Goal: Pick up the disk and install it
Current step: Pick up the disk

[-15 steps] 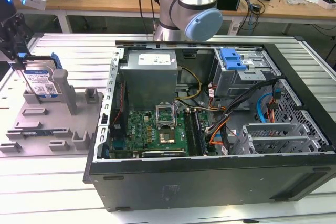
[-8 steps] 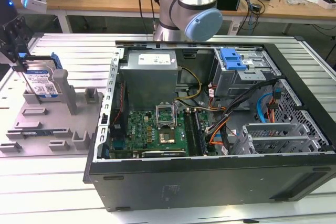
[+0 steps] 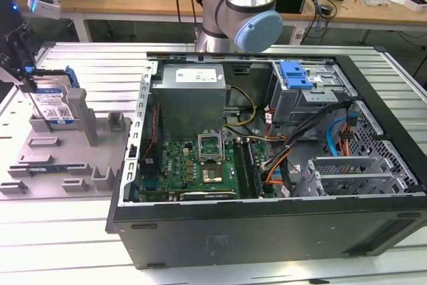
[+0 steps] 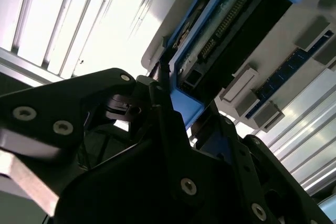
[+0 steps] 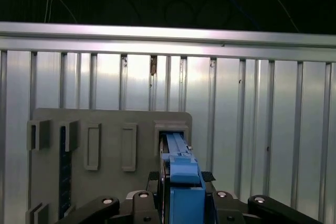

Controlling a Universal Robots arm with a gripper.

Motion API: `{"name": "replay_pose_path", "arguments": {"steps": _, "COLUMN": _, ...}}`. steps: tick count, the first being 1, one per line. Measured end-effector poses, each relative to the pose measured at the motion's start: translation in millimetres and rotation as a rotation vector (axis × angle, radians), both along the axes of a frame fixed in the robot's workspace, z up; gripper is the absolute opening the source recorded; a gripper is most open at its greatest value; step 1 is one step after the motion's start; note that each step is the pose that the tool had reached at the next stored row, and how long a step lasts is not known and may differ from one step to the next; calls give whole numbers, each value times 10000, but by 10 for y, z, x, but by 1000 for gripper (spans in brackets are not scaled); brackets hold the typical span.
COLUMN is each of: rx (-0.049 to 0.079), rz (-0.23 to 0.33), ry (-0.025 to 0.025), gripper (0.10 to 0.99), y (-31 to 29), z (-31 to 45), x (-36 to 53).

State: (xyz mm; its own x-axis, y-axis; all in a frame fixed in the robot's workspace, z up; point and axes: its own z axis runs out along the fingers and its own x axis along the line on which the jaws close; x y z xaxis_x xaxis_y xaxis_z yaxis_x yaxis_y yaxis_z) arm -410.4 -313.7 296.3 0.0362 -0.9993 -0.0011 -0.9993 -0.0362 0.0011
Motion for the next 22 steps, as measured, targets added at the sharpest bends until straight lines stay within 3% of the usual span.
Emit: {"name": "replay_pose_path", "arguments": {"steps": 22, "rx": 1, "rz": 0, "ry": -2, "gripper": 369, "y": -48, "z": -14, "x": 0}}
